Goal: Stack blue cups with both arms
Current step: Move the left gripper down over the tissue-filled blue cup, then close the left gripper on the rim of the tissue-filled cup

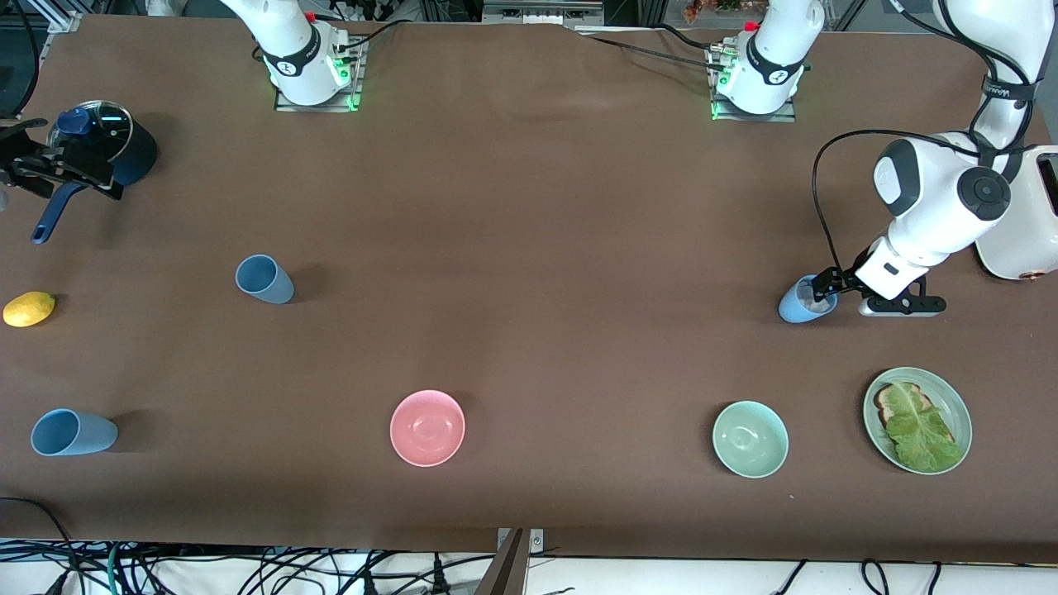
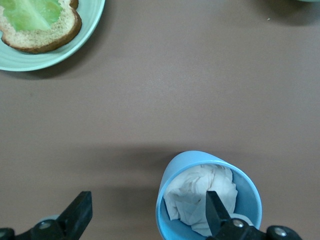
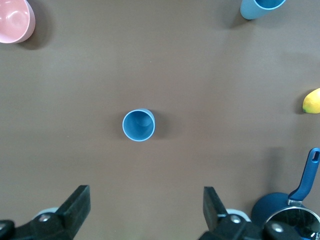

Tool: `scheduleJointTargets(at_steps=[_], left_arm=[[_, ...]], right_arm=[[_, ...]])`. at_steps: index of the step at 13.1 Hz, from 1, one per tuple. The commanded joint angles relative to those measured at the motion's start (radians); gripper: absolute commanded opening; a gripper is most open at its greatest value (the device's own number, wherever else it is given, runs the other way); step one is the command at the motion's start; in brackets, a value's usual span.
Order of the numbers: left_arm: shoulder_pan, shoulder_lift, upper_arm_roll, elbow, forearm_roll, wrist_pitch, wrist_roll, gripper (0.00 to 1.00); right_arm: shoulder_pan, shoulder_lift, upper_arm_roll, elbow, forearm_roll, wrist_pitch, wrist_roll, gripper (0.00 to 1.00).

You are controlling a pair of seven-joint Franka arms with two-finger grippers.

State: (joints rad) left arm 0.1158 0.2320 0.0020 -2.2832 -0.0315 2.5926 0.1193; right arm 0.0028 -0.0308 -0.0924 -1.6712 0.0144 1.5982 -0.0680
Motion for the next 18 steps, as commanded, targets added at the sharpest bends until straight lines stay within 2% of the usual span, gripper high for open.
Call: scheduleJointTargets(at_steps=[1, 5, 6, 8, 9, 10, 18], left_arm=[[-0.007, 0.015, 0.004, -0.016, -0.015, 0.053, 0.008, 1.0], [-0.012, 0.044, 0.004, -0.013, -0.015, 0.089, 0.008, 1.0], [-0.012, 0.053, 0.004, -0.013, -0.015, 0.109, 0.008, 0.94], [-0.012, 0.058, 0.004, -0.012, -0.015, 0.115, 0.007, 0.33], [-0.012, 0.056, 0.004, -0.013, -0.015, 0.115, -0.001, 0.07], [-0.012, 0.055, 0.004, -0.013, -0.016, 0.113, -0.004, 0.0], [-0.01, 0.038, 0.004, -0.004, -0.015, 0.074, 0.0, 0.0]], right_arm=[[-0.001, 0.012, -0.003, 0.03, 0.012, -0.02, -0.007, 1.0], [-0.001, 0.012, -0.001, 0.03, 0.012, -0.02, -0.007, 1.0], [-0.001, 0.012, -0.001, 0.03, 0.013, -0.02, -0.007, 1.0], [-0.001, 0.012, -0.001, 0.03, 0.012, -0.02, -0.007, 1.0], [-0.001, 0.012, -0.001, 0.03, 0.012, -0.02, -0.007, 1.0], [-0.001, 0.012, -0.001, 0.03, 0.012, -0.02, -0.007, 1.0], [-0.001, 0.012, -0.003, 0.03, 0.012, -0.02, -0.009, 1.0]])
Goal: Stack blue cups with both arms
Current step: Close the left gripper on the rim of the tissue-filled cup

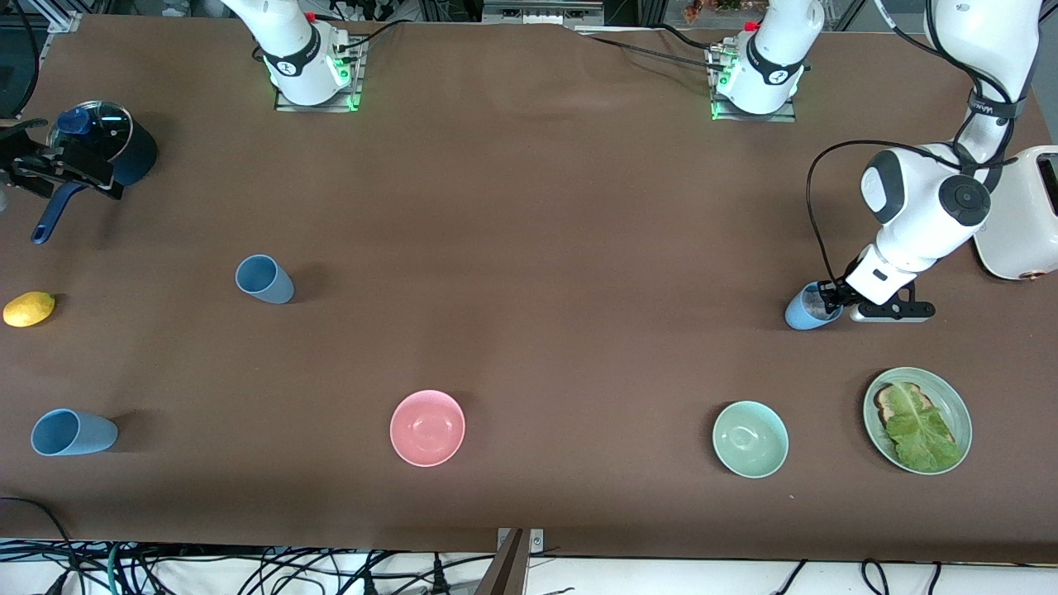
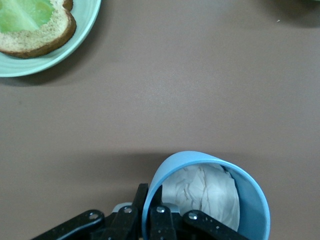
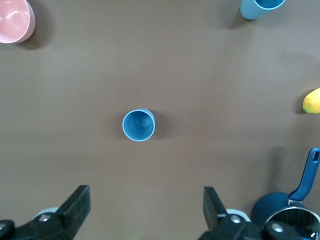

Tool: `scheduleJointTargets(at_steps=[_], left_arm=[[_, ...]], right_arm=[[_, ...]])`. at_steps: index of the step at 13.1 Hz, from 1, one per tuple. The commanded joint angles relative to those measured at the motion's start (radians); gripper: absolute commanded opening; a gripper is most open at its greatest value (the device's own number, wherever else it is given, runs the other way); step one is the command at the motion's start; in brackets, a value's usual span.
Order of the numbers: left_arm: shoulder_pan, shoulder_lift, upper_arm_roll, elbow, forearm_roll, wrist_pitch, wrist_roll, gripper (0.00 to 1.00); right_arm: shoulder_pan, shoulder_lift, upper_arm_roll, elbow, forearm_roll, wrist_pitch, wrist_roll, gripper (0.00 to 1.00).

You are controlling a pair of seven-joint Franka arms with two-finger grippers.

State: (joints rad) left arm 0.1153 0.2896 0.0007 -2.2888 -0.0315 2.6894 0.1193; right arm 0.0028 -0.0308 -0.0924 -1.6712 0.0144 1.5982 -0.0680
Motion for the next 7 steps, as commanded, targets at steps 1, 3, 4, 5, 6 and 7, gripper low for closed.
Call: scheduleJointTargets(at_steps=[1, 3, 4, 5, 6, 7], left_arm=[[-0.011, -0.033, 0.005, 0.005, -0.015, -0.042, -0.001, 0.0], [-0.011, -0.075, 0.005, 0.058, -0.015, -0.182, -0.001, 0.0], [-0.011, -0.096, 0.005, 0.099, -0.015, -0.28, 0.0, 0.0], [-0.011, -0.116, 0.005, 0.144, -0.015, -0.378, 0.002, 0.0], [-0.011, -0.128, 0.007, 0.194, -0.015, -0.472, 0.002, 0.0], [-0.009, -0.133, 0.007, 0.259, -0.015, -0.574, 0.002, 0.0]], right_arm=[[-0.001, 0.012, -0.003, 0.03, 0.013, -0.02, -0.009, 1.0], [-0.001, 0.012, -0.001, 0.03, 0.013, -0.02, -0.009, 1.0], [-0.001, 0.012, -0.003, 0.03, 0.013, -0.021, -0.009, 1.0], [-0.004, 0.012, -0.001, 0.03, 0.013, -0.021, -0.009, 1.0], [-0.004, 0.012, -0.003, 0.03, 0.013, -0.024, -0.007, 1.0], [-0.004, 0.012, -0.003, 0.03, 0.013, -0.024, -0.007, 1.0]])
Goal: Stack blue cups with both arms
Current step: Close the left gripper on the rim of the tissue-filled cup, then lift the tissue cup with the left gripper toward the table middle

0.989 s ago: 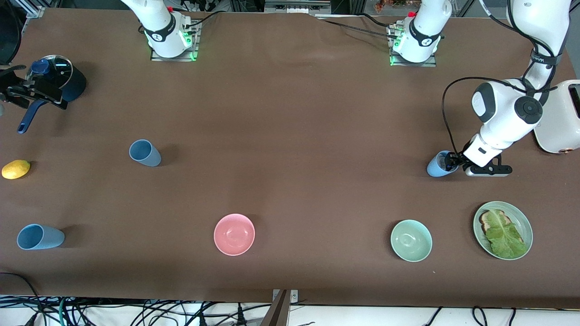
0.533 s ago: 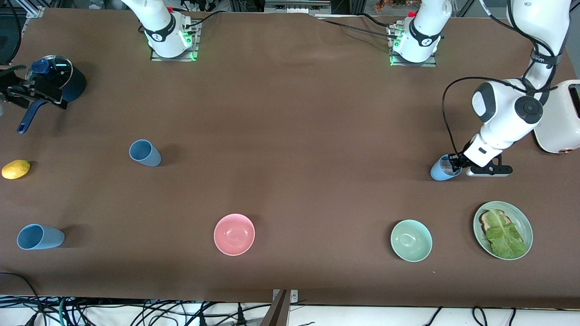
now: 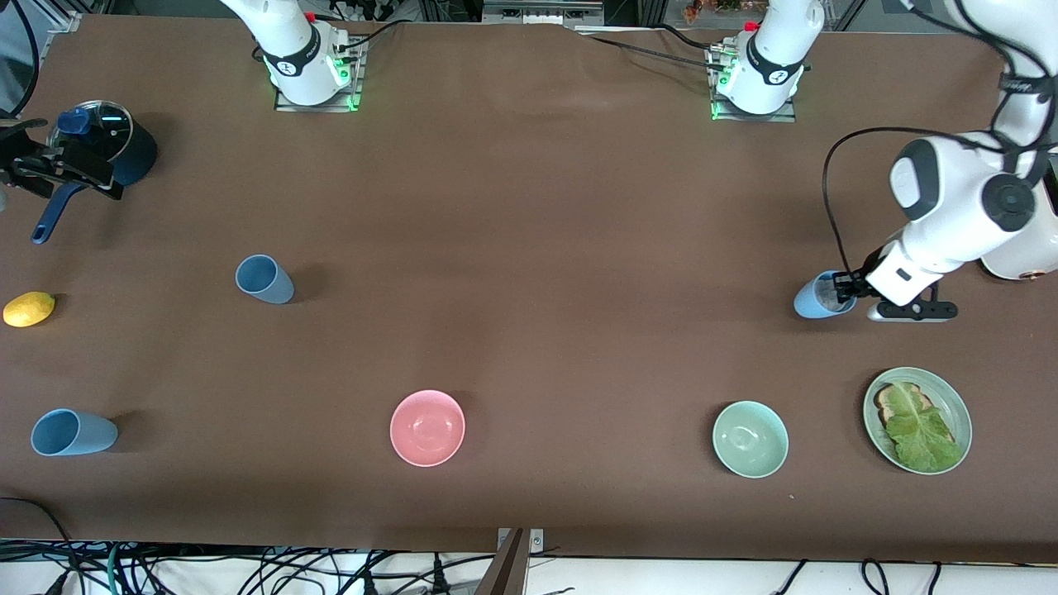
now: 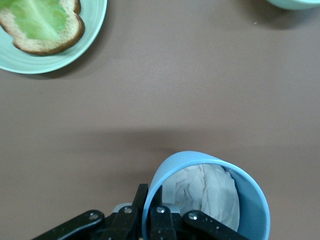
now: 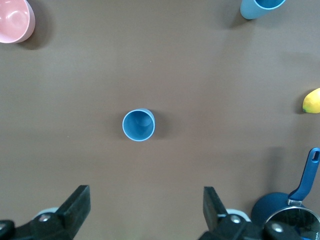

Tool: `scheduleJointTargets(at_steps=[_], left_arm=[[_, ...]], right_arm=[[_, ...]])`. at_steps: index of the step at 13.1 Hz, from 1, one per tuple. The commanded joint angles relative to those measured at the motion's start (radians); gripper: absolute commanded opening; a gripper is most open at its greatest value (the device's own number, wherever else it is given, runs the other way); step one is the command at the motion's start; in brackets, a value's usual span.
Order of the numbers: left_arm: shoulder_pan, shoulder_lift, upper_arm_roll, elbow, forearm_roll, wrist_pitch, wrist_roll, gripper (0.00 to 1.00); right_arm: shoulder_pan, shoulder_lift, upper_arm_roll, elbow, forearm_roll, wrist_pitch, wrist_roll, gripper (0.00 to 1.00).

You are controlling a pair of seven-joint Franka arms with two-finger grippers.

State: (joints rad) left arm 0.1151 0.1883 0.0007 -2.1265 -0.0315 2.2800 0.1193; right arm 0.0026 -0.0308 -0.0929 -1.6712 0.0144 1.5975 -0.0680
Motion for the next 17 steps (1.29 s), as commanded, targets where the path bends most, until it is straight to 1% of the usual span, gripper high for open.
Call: scheduleJointTargets(at_steps=[1, 3, 5, 7, 10, 12, 17], left_arm=[[-0.009, -0.032, 0.007, 0.167, -0.015, -0.265, 0.003, 0.0], [-0.011, -0.03, 0.005, 0.276, -0.013, -0.409, 0.003, 0.0], [-0.011, -0.03, 0.005, 0.342, -0.004, -0.488, 0.002, 0.0], [-0.014, -0.03, 0.002, 0.429, 0.001, -0.595, -0.001, 0.0], [-0.047, -0.026, 0.002, 0.554, 0.005, -0.733, -0.009, 0.0], [-0.096, -0.026, 0.002, 0.588, 0.004, -0.758, -0.054, 0.0], [-0.265, -0.024, 0.001, 0.605, -0.005, -0.757, -0.292, 0.0]], right_arm=[[-0.004, 0.012, -0.002, 0.03, 0.013, -0.024, -0.007, 1.0], [-0.004, 0.012, -0.002, 0.03, 0.013, -0.024, -0.007, 1.0], [-0.004, 0.012, -0.002, 0.03, 0.013, -0.024, -0.007, 1.0], [-0.004, 0.012, -0.002, 0.03, 0.013, -0.024, -0.007, 1.0], [-0.004, 0.012, -0.001, 0.03, 0.013, -0.024, -0.009, 1.0], [-0.004, 0.012, -0.002, 0.03, 0.013, -0.024, -0.009, 1.0], [-0.004, 0.012, -0.002, 0.03, 0.013, -0.024, -0.007, 1.0]])
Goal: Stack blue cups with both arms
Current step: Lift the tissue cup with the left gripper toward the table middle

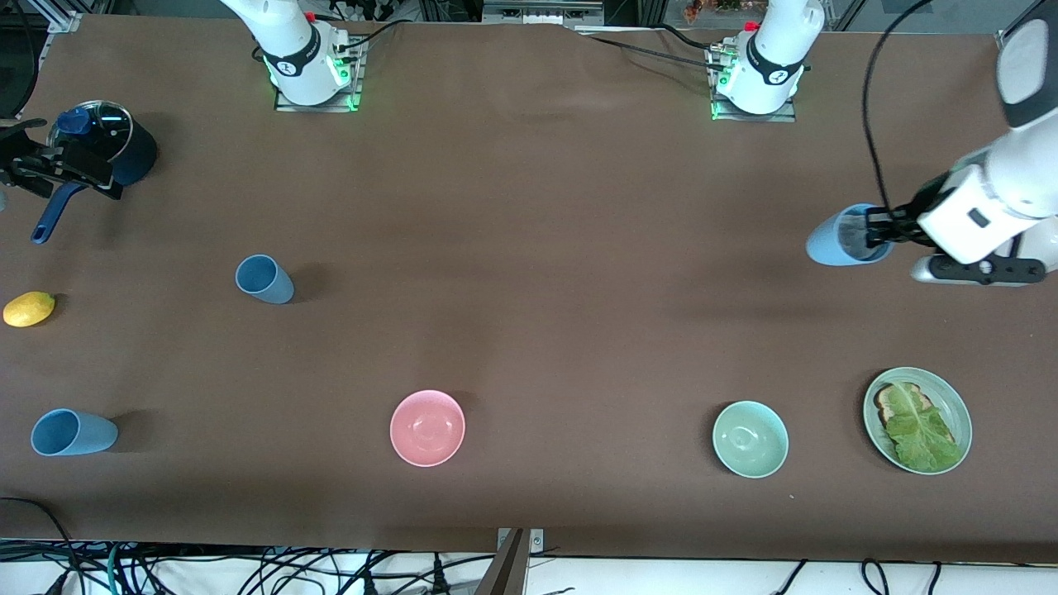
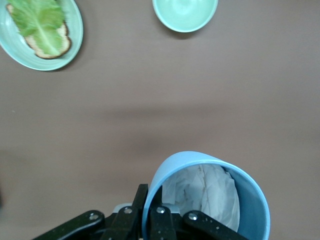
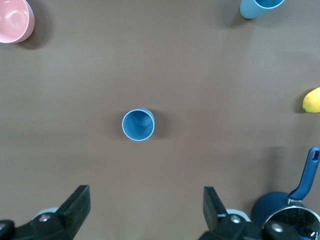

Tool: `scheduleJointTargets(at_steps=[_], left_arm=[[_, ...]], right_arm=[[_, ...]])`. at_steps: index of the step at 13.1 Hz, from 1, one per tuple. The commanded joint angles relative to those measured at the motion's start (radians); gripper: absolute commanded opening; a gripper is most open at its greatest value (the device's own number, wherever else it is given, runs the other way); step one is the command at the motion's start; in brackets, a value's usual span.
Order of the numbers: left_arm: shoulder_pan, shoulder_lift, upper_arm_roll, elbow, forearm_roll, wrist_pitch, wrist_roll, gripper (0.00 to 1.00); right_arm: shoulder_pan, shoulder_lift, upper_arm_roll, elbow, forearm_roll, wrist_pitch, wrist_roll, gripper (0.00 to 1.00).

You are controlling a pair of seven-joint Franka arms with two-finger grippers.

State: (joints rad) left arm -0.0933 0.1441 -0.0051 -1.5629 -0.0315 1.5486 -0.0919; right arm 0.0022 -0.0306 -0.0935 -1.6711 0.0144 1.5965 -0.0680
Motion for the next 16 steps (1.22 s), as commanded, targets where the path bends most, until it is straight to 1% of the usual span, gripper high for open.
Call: scheduleJointTargets(at_steps=[1, 5, 7, 8, 11, 13, 14, 16], left_arm=[[-0.098, 0.022, 0.008, 0.049, -0.005, -0.025, -0.145, 0.0], [-0.299, 0.032, 0.013, 0.067, -0.008, -0.024, -0.434, 0.0], [-0.374, 0.046, 0.014, 0.072, -0.011, -0.021, -0.569, 0.0], [-0.417, 0.058, 0.014, 0.089, -0.011, -0.015, -0.641, 0.0], [-0.546, 0.149, 0.017, 0.191, -0.011, -0.013, -0.883, 0.0], [-0.598, 0.224, 0.017, 0.274, -0.011, 0.005, -1.0, 0.0], [-0.624, 0.257, 0.017, 0.294, -0.013, 0.039, -1.055, 0.0], [-0.661, 0.308, 0.017, 0.304, -0.011, 0.138, -1.166, 0.0]], right_arm=[[-0.004, 0.012, -0.002, 0.03, 0.013, -0.023, -0.009, 1.0], [-0.004, 0.012, -0.002, 0.028, 0.013, -0.023, -0.009, 1.0], [-0.004, 0.012, -0.002, 0.028, 0.013, -0.023, -0.009, 1.0], [-0.004, 0.012, -0.002, 0.028, 0.013, -0.024, -0.009, 1.0], [-0.004, 0.012, -0.002, 0.028, 0.013, -0.023, -0.009, 1.0], [-0.004, 0.012, -0.002, 0.028, 0.013, -0.024, -0.009, 1.0], [-0.004, 0.012, -0.002, 0.028, 0.013, -0.024, -0.009, 1.0], [-0.004, 0.012, -0.002, 0.028, 0.013, -0.024, -0.009, 1.0]])
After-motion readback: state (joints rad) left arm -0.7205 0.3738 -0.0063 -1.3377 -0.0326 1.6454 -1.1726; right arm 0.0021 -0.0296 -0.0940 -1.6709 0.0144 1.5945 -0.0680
